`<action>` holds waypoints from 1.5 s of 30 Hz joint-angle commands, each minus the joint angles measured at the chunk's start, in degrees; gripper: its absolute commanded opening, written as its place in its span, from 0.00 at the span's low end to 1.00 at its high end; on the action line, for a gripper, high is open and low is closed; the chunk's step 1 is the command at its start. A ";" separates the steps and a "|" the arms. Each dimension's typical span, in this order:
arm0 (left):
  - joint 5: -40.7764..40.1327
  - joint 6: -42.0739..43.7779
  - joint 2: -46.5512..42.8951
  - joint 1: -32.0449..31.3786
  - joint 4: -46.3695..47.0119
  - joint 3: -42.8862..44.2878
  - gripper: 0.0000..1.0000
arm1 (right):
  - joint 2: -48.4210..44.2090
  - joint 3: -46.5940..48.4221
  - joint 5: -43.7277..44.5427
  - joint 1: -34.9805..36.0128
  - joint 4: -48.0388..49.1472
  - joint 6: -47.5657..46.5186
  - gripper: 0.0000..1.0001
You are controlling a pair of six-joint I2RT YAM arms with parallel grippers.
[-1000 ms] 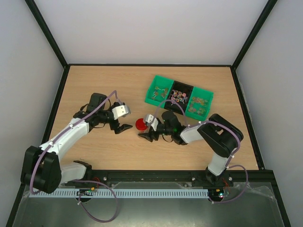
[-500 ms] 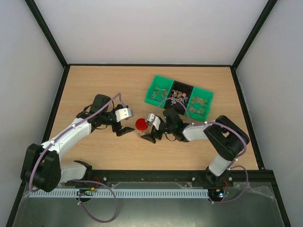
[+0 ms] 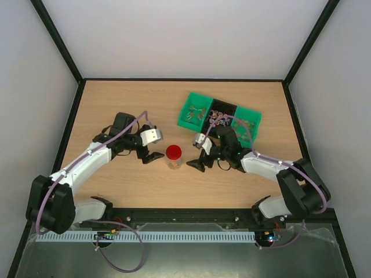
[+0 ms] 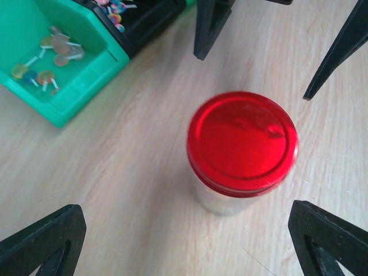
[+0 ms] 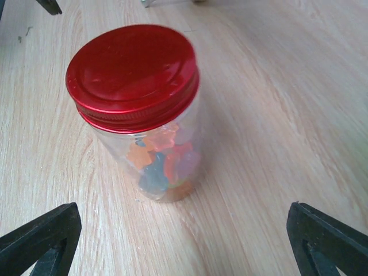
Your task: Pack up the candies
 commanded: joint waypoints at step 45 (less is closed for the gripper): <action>-9.61 -38.82 28.54 32.88 -15.68 54.06 1.00 | 2.29 35.59 4.67 -35.94 -21.99 28.45 0.99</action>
